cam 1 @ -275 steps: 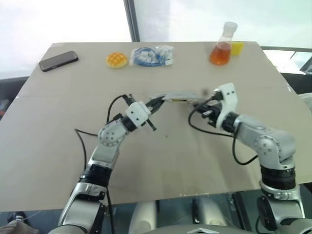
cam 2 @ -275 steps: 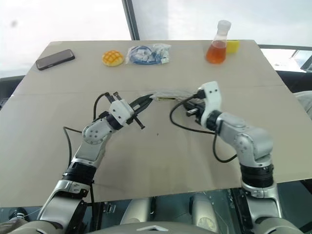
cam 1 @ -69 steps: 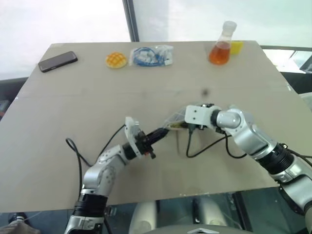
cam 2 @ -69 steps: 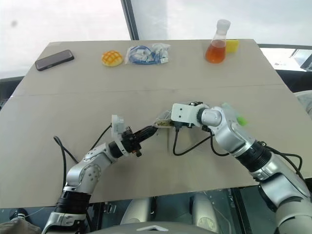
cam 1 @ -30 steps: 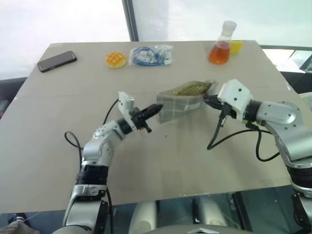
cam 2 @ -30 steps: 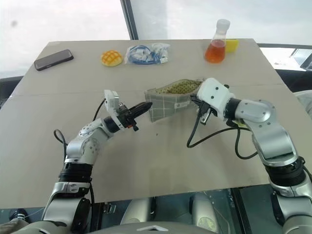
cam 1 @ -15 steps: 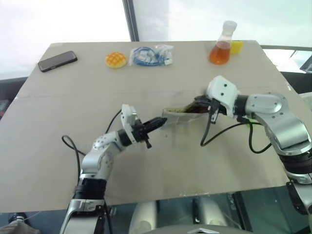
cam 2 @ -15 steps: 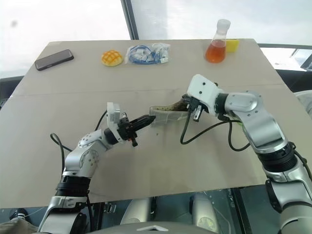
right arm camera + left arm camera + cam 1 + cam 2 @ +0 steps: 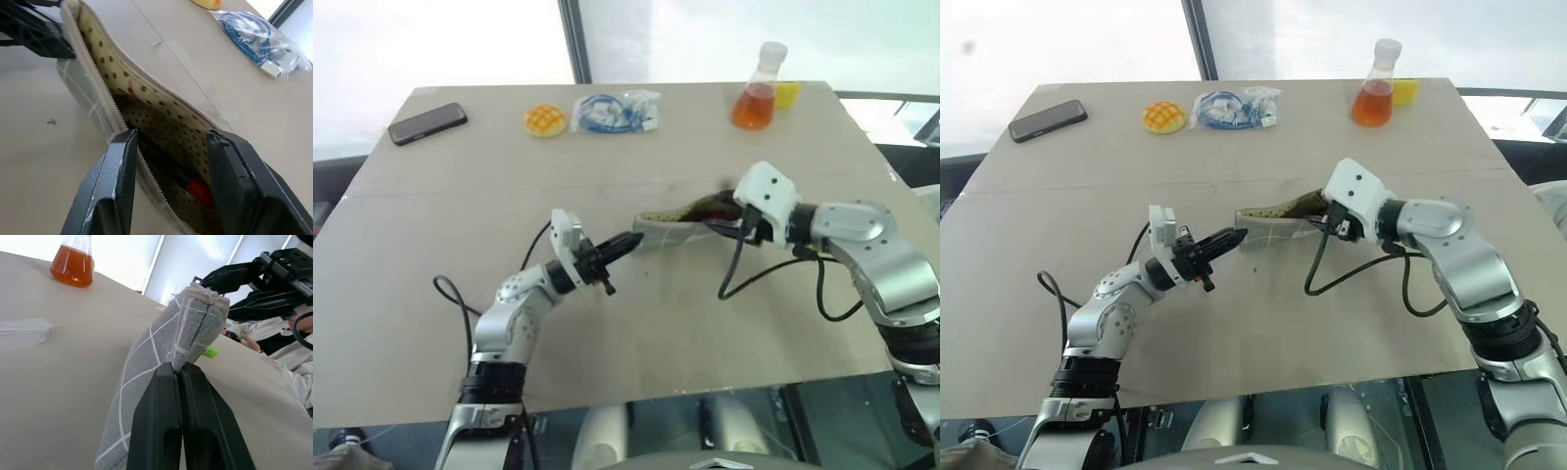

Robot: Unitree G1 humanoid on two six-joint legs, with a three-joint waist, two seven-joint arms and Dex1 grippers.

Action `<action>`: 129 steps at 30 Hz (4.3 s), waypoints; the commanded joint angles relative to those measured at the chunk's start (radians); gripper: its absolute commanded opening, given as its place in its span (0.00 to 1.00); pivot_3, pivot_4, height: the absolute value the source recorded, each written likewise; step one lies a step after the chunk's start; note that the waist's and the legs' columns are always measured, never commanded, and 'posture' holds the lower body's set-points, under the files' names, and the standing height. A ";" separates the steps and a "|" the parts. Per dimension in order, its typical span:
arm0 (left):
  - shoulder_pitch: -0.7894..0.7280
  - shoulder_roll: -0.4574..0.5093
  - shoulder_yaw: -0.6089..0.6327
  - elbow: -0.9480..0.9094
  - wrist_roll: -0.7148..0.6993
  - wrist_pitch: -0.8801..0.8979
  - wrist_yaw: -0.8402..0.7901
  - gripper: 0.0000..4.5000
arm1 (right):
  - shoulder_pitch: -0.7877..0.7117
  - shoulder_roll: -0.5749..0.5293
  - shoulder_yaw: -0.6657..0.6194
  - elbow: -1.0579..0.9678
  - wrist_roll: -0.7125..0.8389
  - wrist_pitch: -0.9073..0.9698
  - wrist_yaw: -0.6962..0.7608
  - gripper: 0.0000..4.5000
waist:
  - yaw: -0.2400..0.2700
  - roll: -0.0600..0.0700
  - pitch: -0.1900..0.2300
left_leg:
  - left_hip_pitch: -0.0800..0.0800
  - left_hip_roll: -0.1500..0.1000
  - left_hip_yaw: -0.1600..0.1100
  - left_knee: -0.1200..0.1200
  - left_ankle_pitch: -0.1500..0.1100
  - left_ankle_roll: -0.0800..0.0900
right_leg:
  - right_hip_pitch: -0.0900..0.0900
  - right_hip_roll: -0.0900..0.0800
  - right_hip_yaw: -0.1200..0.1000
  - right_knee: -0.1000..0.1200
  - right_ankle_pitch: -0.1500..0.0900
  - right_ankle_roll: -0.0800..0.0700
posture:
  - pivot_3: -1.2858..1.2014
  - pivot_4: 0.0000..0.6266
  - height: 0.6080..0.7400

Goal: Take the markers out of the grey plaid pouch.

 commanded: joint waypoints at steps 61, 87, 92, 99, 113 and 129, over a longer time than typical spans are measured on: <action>-0.008 -0.015 0.063 0.048 -0.104 0.163 0.066 0.00 | 0.000 -0.013 0.053 -0.040 -0.160 0.041 0.102 0.05 | 0.003 -0.003 -0.005 | 0.000 -0.001 -0.002 -0.002 0.000 -0.001 | 0.000 0.000 -0.001 -0.001 0.002 -0.003 | 0.52 0.24 1.00; -0.110 0.040 0.061 0.245 0.354 -0.461 0.285 0.00 | -0.111 0.108 -0.772 0.183 0.440 0.404 -0.504 0.05 | 0.001 -0.001 -0.003 | 0.000 0.000 0.000 -0.003 0.001 -0.001 | -0.001 0.000 0.001 -0.001 0.002 -0.003 | 0.52 0.24 1.00; -0.112 0.051 0.050 0.256 0.377 -0.527 0.283 0.00 | 0.085 -0.105 -0.419 0.408 0.114 0.101 -0.419 0.05 | 0.004 -0.001 -0.003 | -0.001 -0.001 0.001 -0.004 -0.001 0.001 | -0.001 0.000 0.003 -0.002 0.002 0.000 | 0.52 0.24 1.00; -0.091 0.068 0.045 0.252 0.374 -0.569 0.256 0.00 | 0.030 -0.125 -0.234 0.717 -0.054 -0.126 -0.339 0.05 | -0.006 0.002 -0.001 | 0.001 -0.001 0.003 -0.004 0.000 0.001 | -0.002 0.001 0.005 -0.002 0.002 0.002 | 0.52 0.24 1.00; -0.120 0.280 0.097 0.436 0.462 -0.874 0.236 0.00 | 0.087 -0.096 -0.300 0.355 0.066 -0.117 -0.169 0.77 | -0.001 0.002 -0.001 | 0.000 0.001 0.003 -0.004 -0.001 0.001 | -0.002 0.002 0.005 -0.001 0.003 0.002 | 0.52 0.24 1.00; -0.516 0.443 -0.006 0.924 0.713 -1.304 0.441 0.00 | 0.294 -0.057 -0.215 -0.277 0.258 0.117 -0.170 0.77 | 0.025 -0.003 0.001 | -0.002 0.000 0.004 -0.004 -0.001 0.001 | -0.004 0.000 0.003 -0.001 0.003 0.003 | 0.52 0.24 1.00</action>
